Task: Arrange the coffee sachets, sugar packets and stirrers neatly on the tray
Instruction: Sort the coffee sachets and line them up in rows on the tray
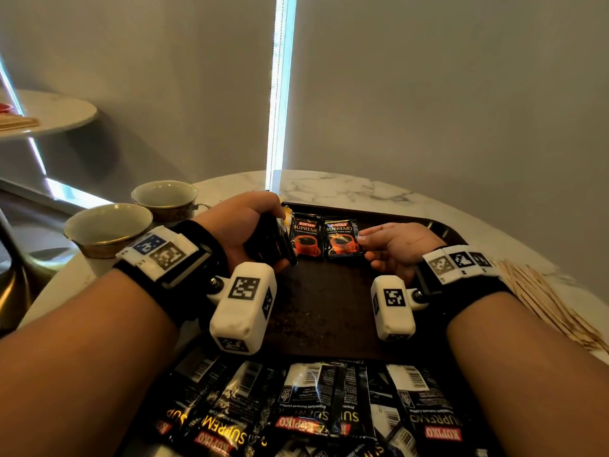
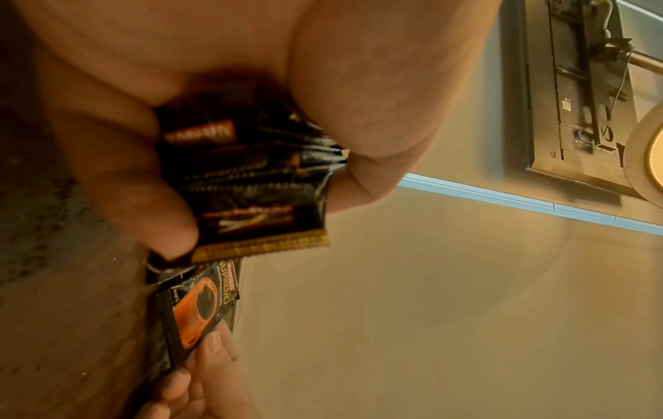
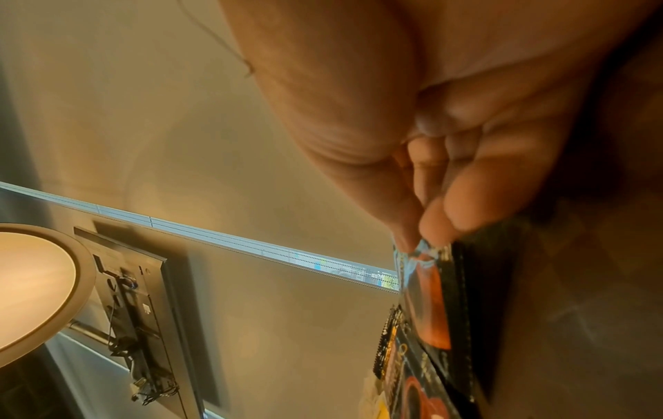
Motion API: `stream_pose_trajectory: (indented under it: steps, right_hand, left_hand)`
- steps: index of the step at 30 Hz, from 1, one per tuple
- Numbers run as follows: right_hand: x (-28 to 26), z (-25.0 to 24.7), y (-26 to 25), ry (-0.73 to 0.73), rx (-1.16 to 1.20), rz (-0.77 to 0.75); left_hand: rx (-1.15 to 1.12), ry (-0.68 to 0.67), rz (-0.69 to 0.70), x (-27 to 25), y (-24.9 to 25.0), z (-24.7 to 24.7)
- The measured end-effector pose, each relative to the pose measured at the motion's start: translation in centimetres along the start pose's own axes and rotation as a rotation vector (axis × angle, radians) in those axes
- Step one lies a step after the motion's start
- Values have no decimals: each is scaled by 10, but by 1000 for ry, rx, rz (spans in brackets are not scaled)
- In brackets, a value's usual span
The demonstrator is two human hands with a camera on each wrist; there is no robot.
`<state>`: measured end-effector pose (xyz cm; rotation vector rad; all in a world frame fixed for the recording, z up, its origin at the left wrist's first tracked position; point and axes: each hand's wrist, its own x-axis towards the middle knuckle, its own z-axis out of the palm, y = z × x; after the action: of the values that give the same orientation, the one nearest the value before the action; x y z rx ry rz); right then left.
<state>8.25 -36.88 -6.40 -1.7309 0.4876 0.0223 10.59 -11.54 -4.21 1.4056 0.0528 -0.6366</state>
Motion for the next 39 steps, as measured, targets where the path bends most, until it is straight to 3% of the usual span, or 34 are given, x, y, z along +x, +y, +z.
stream_pose_trajectory:
  steps: [27,30,35,39]
  right_hand:
    - [-1,-3,-2,7,119,9]
    - [-6,-4,-15,4,135,-114]
    - [-32,3,-41,-189,99,-375]
    - [-47,16,-45,-327,4,-440]
  left_hand:
    - [-63,-36,53,-2,2,-2]
    - [-133,-100,107,-4,4,0]
    - [-206,-189,132,-8,6,1]
    - [-253,-293,123,-13,9,3]
